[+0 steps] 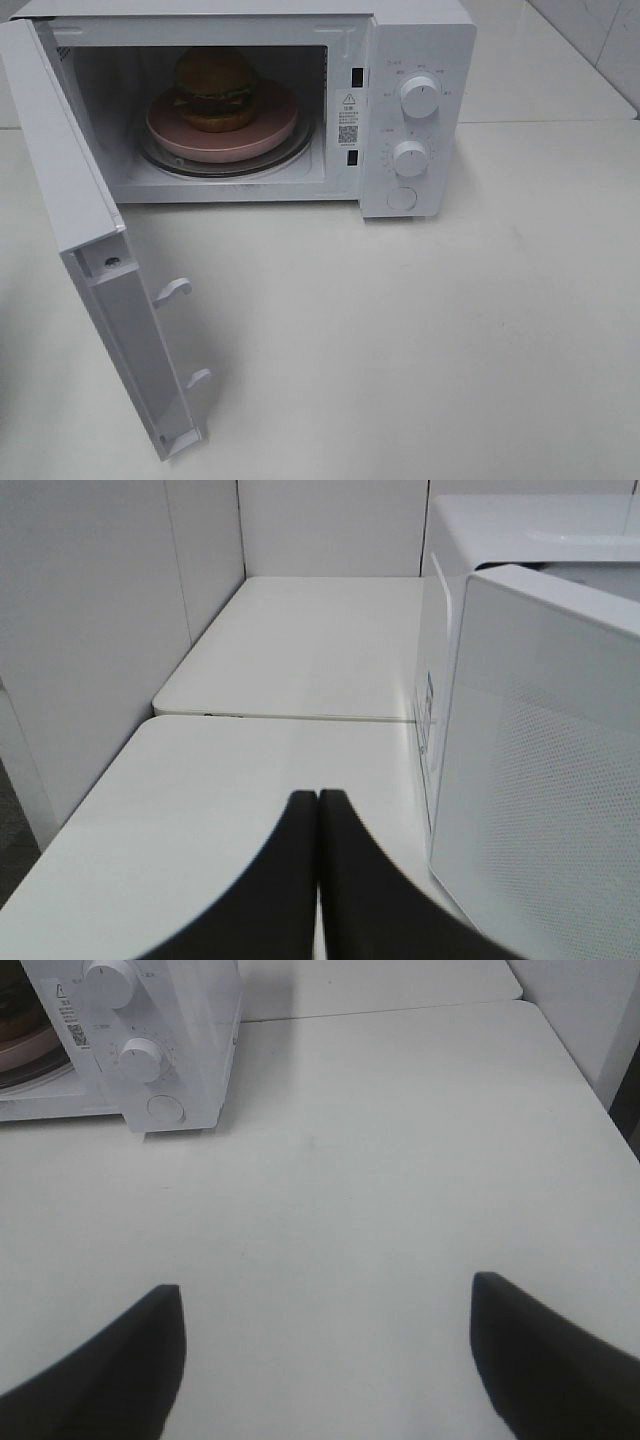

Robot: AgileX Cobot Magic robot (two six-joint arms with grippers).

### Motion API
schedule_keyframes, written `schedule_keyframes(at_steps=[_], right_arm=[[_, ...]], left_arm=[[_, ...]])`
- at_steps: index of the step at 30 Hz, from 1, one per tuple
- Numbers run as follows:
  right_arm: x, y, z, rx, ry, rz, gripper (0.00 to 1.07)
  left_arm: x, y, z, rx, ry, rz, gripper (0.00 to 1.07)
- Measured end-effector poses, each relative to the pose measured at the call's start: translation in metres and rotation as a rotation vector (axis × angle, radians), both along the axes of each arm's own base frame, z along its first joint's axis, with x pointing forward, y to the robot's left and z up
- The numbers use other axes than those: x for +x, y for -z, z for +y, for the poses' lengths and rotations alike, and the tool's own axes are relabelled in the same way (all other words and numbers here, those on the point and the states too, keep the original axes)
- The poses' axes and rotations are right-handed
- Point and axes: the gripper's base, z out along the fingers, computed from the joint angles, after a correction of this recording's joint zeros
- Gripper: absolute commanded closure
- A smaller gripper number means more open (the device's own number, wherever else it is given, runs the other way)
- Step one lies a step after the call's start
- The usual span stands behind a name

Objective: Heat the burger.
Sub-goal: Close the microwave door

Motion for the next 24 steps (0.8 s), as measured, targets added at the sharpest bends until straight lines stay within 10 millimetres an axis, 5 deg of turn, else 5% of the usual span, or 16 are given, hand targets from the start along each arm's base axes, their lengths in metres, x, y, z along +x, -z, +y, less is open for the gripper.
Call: schedule_keyframes(at_steps=[15,24], right_arm=[[0.000,0.000,0.000,0.000,0.000,0.000,0.31],[0.000,0.000,0.000,0.000,0.000,0.000,0.31]], left_arm=[[0.033,0.045,-0.035,0.066,0.254,0.158,1.07],[0.045,0.054,-0.050,0.092,0.329,0.175,1.07]])
